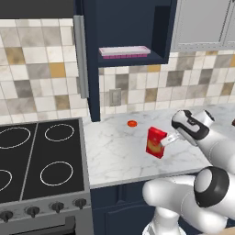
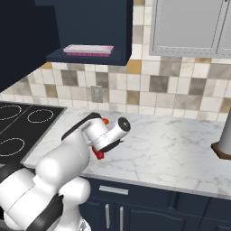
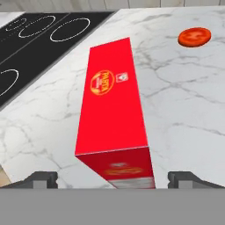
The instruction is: Pick the boxed food and boxed food from the counter and place them in the cabinets closest to them.
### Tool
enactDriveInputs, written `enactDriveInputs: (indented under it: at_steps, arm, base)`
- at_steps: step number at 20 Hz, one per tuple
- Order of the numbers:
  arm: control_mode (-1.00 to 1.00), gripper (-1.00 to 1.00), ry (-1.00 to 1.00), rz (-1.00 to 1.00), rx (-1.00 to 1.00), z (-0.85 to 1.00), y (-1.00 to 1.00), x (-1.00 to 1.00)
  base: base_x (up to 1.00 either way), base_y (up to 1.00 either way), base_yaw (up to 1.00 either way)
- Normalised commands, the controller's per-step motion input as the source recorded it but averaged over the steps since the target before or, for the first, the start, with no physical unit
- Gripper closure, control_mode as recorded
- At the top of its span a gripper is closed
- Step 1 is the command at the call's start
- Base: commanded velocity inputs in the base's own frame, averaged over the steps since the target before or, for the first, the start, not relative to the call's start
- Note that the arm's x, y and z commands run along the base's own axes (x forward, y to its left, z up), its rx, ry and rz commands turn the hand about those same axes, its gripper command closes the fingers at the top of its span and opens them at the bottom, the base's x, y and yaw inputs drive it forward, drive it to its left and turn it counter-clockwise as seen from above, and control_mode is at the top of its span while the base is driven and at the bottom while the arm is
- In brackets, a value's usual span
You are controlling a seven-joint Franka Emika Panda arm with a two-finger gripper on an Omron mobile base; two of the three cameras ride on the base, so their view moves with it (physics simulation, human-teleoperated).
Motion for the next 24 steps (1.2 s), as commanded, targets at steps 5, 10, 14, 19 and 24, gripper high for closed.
enactDriveInputs:
  at_steps: [5,10,14,19,24]
  arm:
    - [-1.0,-1.0,-0.01,0.0,-0.01,0.0,0.0,-0.05]
    - [-1.0,-1.0,0.0,0.0,-0.02,0.0,0.05,0.03]
    - [-1.0,-1.0,0.0,0.03,-0.01,-0.02,0.0,0.11]
    - [-1.0,-1.0,0.0,0.04,0.0,-0.03,-0.07,0.08]
    - [-1.0,-1.0,0.0,0.02,0.0,-0.01,-0.1,0.04]
  base:
    - [0.0,0.0,0.0]
    - [0.0,0.0,0.0]
    - [0.0,0.0,0.0]
    - [0.0,0.0,0.0]
    - [0.0,0.0,0.0]
